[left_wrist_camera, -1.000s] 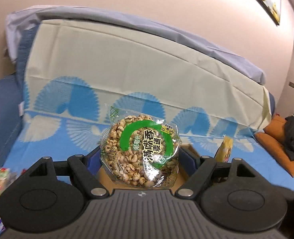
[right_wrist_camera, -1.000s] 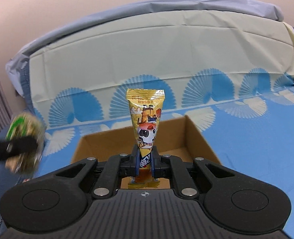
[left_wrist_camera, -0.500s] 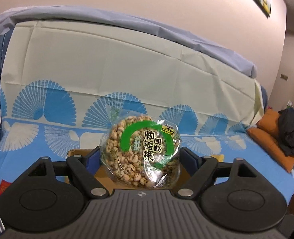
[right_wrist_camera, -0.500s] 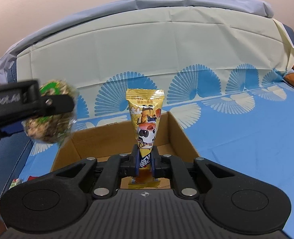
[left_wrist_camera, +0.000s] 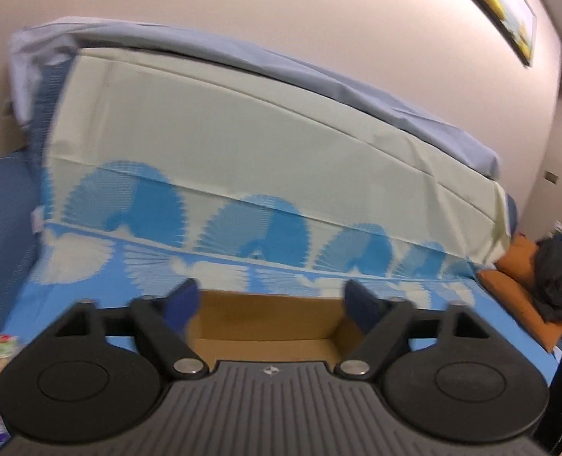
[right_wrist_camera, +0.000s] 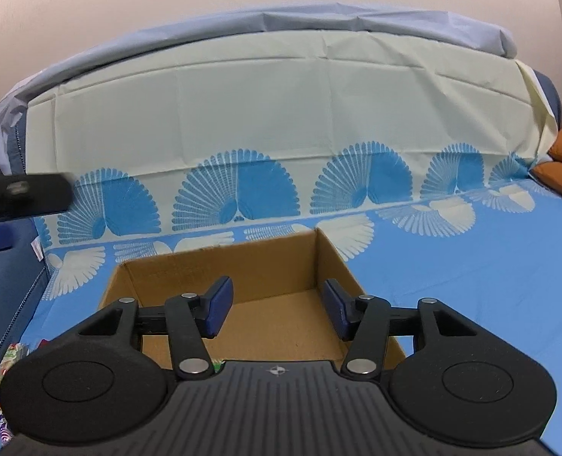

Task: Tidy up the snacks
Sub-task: 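Open both tools to drop the nut bag and yellow tube into the box, then move both open tools back to the snack row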

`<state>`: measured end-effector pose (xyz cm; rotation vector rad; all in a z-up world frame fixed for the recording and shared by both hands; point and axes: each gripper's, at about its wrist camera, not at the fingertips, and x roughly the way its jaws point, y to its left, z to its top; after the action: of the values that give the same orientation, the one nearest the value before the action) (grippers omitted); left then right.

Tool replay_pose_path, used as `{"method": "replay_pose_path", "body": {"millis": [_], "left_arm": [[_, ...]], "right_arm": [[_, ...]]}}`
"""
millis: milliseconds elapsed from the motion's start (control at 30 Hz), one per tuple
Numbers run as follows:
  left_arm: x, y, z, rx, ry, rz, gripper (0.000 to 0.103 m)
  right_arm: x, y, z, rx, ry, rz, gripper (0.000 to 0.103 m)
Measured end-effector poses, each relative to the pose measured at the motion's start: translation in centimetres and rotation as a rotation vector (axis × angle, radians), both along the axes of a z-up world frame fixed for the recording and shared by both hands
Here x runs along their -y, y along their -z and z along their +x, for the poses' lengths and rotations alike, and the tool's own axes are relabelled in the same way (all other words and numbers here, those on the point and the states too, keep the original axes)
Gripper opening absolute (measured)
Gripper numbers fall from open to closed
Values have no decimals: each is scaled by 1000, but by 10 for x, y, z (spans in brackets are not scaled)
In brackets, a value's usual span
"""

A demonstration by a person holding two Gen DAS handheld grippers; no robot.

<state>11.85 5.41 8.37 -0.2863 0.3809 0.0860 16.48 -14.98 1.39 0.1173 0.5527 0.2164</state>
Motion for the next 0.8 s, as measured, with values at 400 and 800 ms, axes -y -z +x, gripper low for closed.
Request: {"method": "replay_pose_path", "body": {"millis": [400, 800], "left_arm": [[-147, 36, -139, -46, -148, 20, 30], [-185, 127, -217, -186, -210, -144, 16]], "right_arm": [[-31, -13, -34, 198, -128, 68, 54], [-130, -13, -103, 64, -575, 203, 54]]}}
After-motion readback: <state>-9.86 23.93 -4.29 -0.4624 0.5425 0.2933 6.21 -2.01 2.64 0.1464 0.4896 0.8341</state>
